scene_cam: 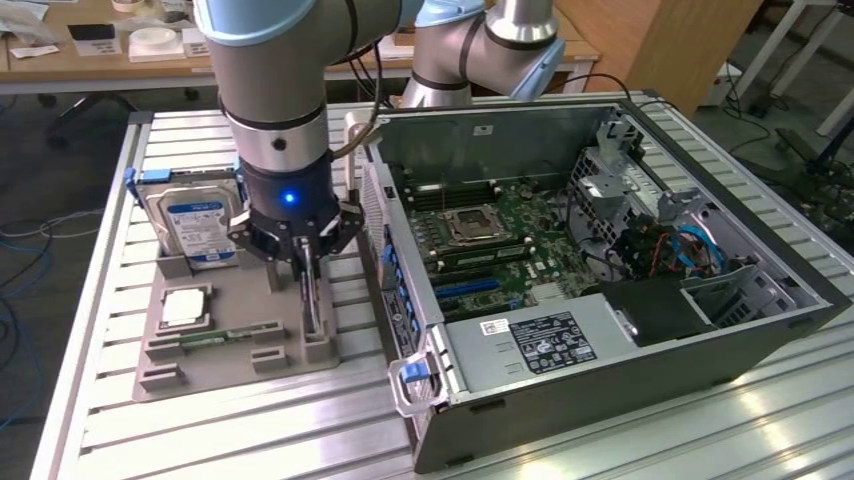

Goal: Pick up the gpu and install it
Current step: 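Pick up the gpu and move the gpu toward the slot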

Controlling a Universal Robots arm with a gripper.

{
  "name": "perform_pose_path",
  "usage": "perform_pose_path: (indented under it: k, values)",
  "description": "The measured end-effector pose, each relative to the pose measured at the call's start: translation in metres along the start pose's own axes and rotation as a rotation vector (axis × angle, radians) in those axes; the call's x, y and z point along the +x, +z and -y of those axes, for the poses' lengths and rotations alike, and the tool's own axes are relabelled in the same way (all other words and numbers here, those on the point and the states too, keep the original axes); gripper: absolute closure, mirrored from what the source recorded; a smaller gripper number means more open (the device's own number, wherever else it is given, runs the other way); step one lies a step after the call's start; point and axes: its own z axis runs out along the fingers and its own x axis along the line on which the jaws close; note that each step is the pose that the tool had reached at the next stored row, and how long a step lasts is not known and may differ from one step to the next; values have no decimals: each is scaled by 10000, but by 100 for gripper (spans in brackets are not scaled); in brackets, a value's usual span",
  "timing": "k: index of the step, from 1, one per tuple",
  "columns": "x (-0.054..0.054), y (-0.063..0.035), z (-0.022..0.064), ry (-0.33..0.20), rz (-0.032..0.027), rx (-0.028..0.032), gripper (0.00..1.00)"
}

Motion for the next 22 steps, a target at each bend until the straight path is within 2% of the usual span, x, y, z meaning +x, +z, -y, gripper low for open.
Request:
perform_pose_path:
  k: [22]
  values:
    - [-16,-778,-35,-28,0,0,73]
